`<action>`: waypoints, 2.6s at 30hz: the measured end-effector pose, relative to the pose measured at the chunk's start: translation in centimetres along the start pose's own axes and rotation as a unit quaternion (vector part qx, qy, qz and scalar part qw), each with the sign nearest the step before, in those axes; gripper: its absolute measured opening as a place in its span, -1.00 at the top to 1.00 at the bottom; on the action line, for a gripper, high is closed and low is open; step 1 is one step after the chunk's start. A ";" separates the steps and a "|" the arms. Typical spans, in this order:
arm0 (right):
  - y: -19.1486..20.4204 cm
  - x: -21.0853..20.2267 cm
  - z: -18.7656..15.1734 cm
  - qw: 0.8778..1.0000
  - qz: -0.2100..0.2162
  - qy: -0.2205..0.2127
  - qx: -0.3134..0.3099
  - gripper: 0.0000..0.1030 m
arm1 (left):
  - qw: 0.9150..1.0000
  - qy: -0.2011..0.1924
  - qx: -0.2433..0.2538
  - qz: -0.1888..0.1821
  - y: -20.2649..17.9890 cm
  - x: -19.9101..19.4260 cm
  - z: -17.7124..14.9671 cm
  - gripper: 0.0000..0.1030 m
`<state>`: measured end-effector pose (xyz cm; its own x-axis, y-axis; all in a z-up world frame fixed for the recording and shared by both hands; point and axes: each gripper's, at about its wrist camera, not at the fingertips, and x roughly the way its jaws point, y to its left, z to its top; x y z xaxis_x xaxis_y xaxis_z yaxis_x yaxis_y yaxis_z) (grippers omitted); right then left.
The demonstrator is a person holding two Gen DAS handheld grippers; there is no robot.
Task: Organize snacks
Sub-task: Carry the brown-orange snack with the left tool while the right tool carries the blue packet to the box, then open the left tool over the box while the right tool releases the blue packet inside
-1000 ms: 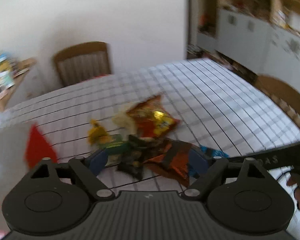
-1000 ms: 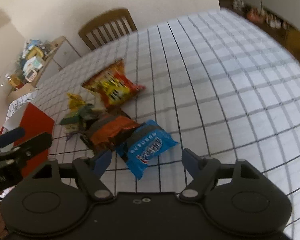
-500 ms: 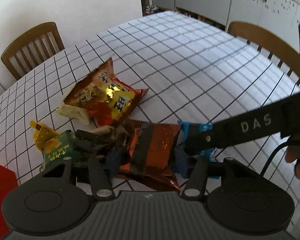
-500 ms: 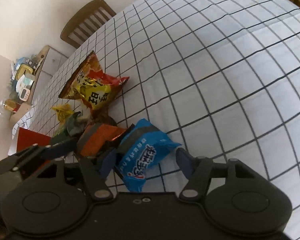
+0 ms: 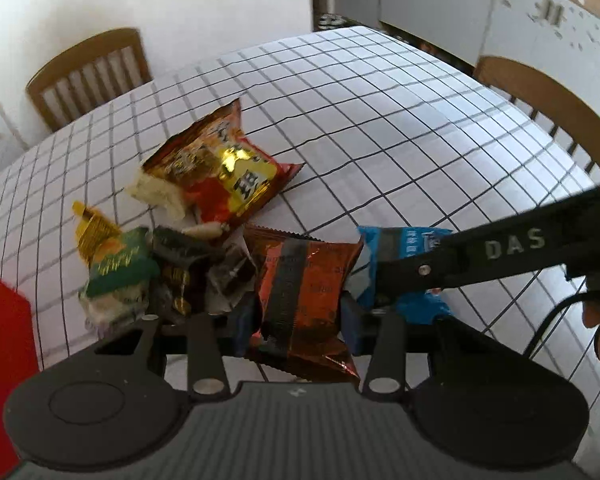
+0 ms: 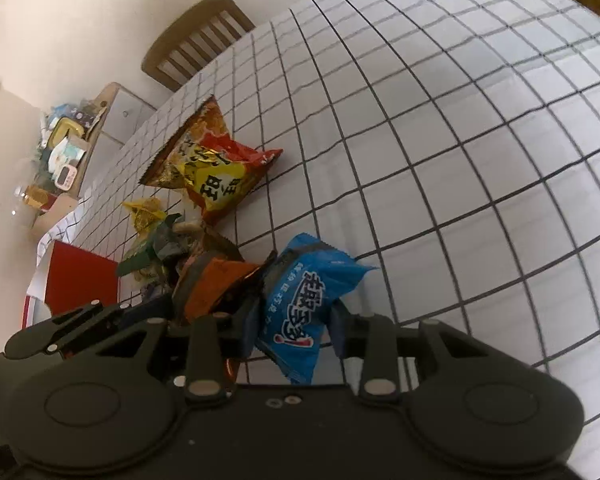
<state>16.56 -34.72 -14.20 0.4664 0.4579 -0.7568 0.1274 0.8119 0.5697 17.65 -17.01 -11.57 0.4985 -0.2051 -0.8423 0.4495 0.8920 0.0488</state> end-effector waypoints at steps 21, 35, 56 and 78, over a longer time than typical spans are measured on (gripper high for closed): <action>18.6 -3.9 -3.3 0.961 0.093 -0.007 -0.259 0.34 | 0.959 -0.095 -0.243 0.112 10.9 -16.7 -7.7 0.19; 33.2 5.4 -8.3 0.930 0.094 0.031 -0.353 0.35 | 0.929 -0.088 -0.302 0.195 25.0 -20.1 -14.1 0.19; 33.4 8.0 -9.7 0.931 0.039 0.030 -0.362 -0.17 | 0.940 -0.042 -0.285 0.186 26.9 -16.8 -14.5 0.04; 28.6 -0.2 -8.5 0.943 0.055 -0.035 -0.327 -0.62 | 0.947 -0.093 -0.261 0.162 21.0 -20.0 -12.4 -0.23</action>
<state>12.64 -8.54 -0.45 0.5053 0.5461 -0.6682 -0.4817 0.8209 0.3067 7.96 10.83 -0.39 0.6914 0.0889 -0.7169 -0.1532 0.9879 -0.0252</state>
